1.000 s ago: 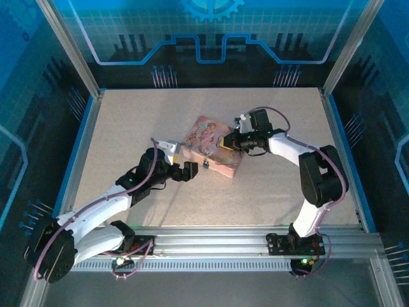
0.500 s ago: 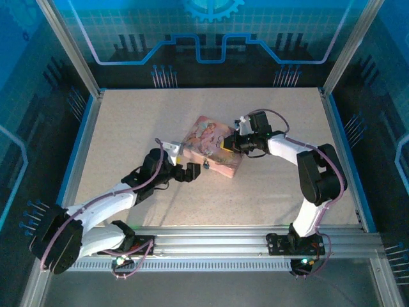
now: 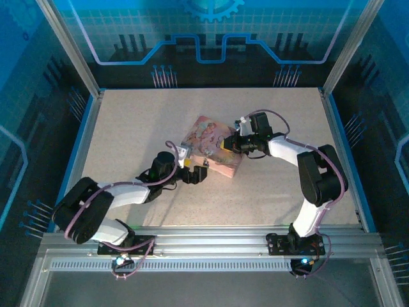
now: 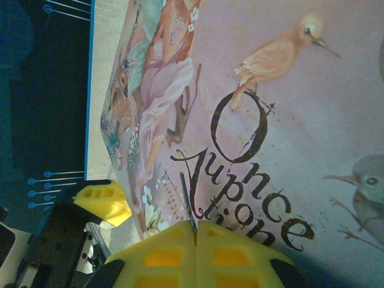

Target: Unlock a padlock with a key

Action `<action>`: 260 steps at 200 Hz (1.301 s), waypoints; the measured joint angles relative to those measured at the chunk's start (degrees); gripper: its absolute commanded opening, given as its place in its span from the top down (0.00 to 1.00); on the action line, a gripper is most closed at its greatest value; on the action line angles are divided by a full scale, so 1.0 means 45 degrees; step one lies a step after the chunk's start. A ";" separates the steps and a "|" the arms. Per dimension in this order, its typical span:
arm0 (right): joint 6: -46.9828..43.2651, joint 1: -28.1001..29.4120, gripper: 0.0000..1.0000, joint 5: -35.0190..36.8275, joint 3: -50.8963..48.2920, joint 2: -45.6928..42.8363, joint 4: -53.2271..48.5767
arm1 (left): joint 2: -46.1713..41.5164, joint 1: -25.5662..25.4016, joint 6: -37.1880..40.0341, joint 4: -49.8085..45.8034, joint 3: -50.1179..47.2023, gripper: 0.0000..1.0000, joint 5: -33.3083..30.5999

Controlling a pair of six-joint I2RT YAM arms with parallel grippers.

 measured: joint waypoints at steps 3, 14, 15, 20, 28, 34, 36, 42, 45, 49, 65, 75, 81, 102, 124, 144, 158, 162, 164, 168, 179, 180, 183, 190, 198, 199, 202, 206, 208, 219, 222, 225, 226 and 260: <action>0.0000 0.0000 0.98 0.0005 0.0000 0.0000 0.0000 | 0.0155 0.0000 -0.0049 0.0170 0.0000 0.05 0.0058; -0.0005 0.0000 0.98 0.0005 0.0000 0.0000 0.0000 | 0.0549 0.0000 -0.0112 0.0597 0.0000 0.06 0.0204; 0.0000 0.0000 0.98 0.0005 -0.0005 0.0000 0.0000 | 0.0661 0.0000 -0.0117 0.0709 0.0000 0.06 0.0248; -0.0005 0.0000 0.98 0.0005 0.0000 0.0000 0.0000 | 0.0850 0.0000 -0.0160 0.0913 0.0000 0.06 0.0306; 0.0000 0.0000 0.98 0.0005 0.0000 0.0000 0.0000 | 0.1180 0.0000 -0.0228 0.1243 0.0000 0.06 0.0408; 0.0000 0.0000 0.98 0.0005 0.0000 0.0000 0.0000 | 0.1375 0.0000 -0.0325 0.1452 0.0000 0.06 0.0461; -0.0005 0.0000 0.98 0.0005 0.0000 0.0000 0.0000 | 0.1394 0.0000 -0.0335 0.1477 0.0000 0.06 0.0461; 0.0000 0.0000 0.98 0.0005 0.0000 0.0000 0.0000 | 0.1603 0.0000 -0.0398 0.1705 0.0000 0.07 0.0500; 0.0000 0.0000 0.98 0.0005 0.0000 0.0000 0.0000 | 0.1671 0.0000 -0.0423 0.1758 0.0000 0.07 0.0515; 0.0000 0.0000 0.98 0.0005 0.0000 0.0000 0.0000 | 0.1826 0.0000 -0.0437 0.1928 0.0005 0.07 0.0559; -0.0005 0.0000 0.98 0.0005 0.0000 0.0000 -0.0005 | 0.2244 0.0000 -0.0544 0.2249 0.0029 0.09 0.0680; -0.0005 0.0000 0.98 0.0005 0.0000 0.0000 -0.0005 | 0.2506 0.0000 -0.0680 0.2458 0.0049 0.09 0.0792; -0.0005 0.0000 0.98 0.0005 0.0000 0.0000 -0.0005 | 0.2647 0.0000 -0.0748 0.2560 0.0078 0.09 0.0840; -0.0005 0.0000 0.98 0.0005 0.0000 0.0000 -0.0005 | 0.3118 0.0039 -0.0996 0.3031 0.0121 0.11 0.0996; -0.0005 0.0000 0.98 0.0005 0.0000 0.0000 -0.0005 | 0.3526 0.0180 -0.1326 0.3609 0.0121 0.12 0.1180; 0.0000 0.0000 0.98 0.0010 0.0000 0.0000 -0.0005 | 0.3808 0.0321 -0.1496 0.3920 0.0121 0.13 0.1263; 0.0000 0.0000 0.98 0.0010 0.0000 0.0000 -0.0005 | 0.3852 0.0345 -0.1588 0.4085 0.0121 0.14 0.1268; 0.0000 0.0000 0.98 0.0010 0.0000 -0.0005 -0.0005 | 0.3861 0.0345 -0.1603 0.4119 0.0121 0.14 0.1273; 0.0000 0.0000 0.98 0.0010 0.0000 0.0000 -0.0005 | 0.3861 0.0345 -0.1608 0.4129 0.0121 0.14 0.1273; -0.0005 0.0000 0.98 0.0010 0.0000 0.0000 -0.0005 | 0.3861 0.0345 -0.1651 0.4163 0.0121 0.15 0.1277; 0.0000 0.0000 0.98 0.0010 0.0000 0.0000 -0.0005 | 0.3886 0.0345 -0.1700 0.4221 0.0131 0.16 0.1326; 0.0000 0.0000 0.98 0.0010 0.0000 0.0000 -0.0005 | 0.3895 0.0345 -0.1710 0.4226 0.0131 0.16 0.1341; 0.0000 0.0000 0.98 0.0010 0.0000 0.0000 0.0000 | 0.3910 0.0345 -0.1739 0.4250 0.0141 0.16 0.1360; 0.0000 0.0000 0.98 0.0010 0.0000 0.0000 -0.0005 | 0.3968 0.0345 -0.1753 0.4303 0.0165 0.17 0.1375; 0.0000 0.0000 0.98 0.0010 0.0000 -0.0005 -0.0005 | 0.4046 0.0345 -0.1768 0.4333 0.0209 0.19 0.1413; 0.0000 0.0000 0.98 0.0010 0.0000 -0.0005 0.0000 | 0.4046 0.0345 -0.1768 0.4333 0.0209 0.19 0.1413; 0.0000 0.0000 0.98 0.0010 0.0000 0.0000 0.0000 | 0.4075 0.0345 -0.1778 0.4342 0.0223 0.20 0.1428; 0.0000 0.0000 0.98 0.0010 0.0000 0.0000 0.0000 | 0.4095 0.0345 -0.1773 0.4342 0.0243 0.22 0.1452; 0.0000 0.0000 0.98 0.0010 0.0000 0.0000 0.0000 | 0.4104 0.0345 -0.1773 0.4342 0.0253 0.22 0.1457; 0.0000 0.0000 0.98 0.0010 0.0000 0.0000 0.0000 | 0.4163 0.0345 -0.1768 0.4333 0.0350 0.25 0.1511; 0.0000 0.0000 0.98 0.0010 0.0000 0.0000 0.0000 | 0.4182 0.0345 -0.1778 0.4328 0.0384 0.26 0.1520; 0.0000 0.0000 0.98 0.0010 0.0000 0.0000 0.0000 | 0.4201 0.0345 -0.1763 0.4318 0.0423 0.26 0.1564; 0.0000 0.0000 0.98 0.0010 0.0000 0.0000 0.0000 | 0.4201 0.0345 -0.1763 0.4318 0.0423 0.27 0.1564; 0.0000 0.0000 0.98 0.0010 0.0000 0.0000 0.0000 | 0.4333 0.0364 -0.1773 0.4036 0.0787 0.33 0.1749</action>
